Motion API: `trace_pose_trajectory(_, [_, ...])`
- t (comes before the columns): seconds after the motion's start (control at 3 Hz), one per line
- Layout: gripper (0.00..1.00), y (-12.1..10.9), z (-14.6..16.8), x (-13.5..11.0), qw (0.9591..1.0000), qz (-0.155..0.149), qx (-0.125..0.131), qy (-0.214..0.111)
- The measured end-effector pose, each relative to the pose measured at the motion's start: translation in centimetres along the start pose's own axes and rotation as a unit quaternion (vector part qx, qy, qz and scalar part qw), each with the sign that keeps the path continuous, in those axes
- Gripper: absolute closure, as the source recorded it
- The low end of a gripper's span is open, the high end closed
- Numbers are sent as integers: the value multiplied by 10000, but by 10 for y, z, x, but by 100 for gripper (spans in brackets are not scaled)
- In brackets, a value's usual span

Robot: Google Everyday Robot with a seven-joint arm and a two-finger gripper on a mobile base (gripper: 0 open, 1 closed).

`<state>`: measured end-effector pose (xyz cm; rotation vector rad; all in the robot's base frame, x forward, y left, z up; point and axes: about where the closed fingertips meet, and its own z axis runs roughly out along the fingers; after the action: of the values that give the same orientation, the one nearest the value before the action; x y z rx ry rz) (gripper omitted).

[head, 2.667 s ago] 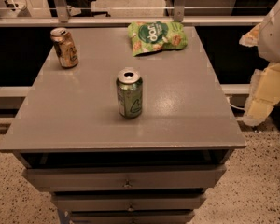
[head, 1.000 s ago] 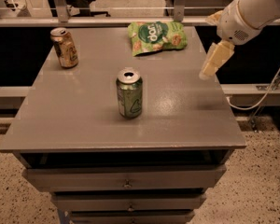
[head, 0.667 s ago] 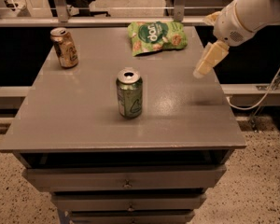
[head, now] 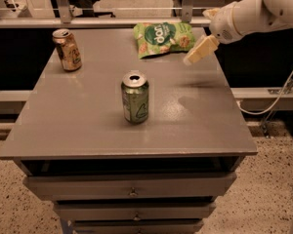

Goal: Pick green rice chip bag

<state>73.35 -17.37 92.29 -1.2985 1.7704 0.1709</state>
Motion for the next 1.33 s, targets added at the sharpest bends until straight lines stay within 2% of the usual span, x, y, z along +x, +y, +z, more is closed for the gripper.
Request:
trace_pose_trajectory(0.33, [0,-27,25,5,9984,408,291,-267])
trace_pose_trajectory(0.67, [0,-46,51,12,9946,813,499,-396])
trace_pose_trajectory(1.0, [0,-56,73,17,9909,1134,566,-463])
trace_pose_trajectory(1.33, [0,-59,94,17,9869,1407,524,-593])
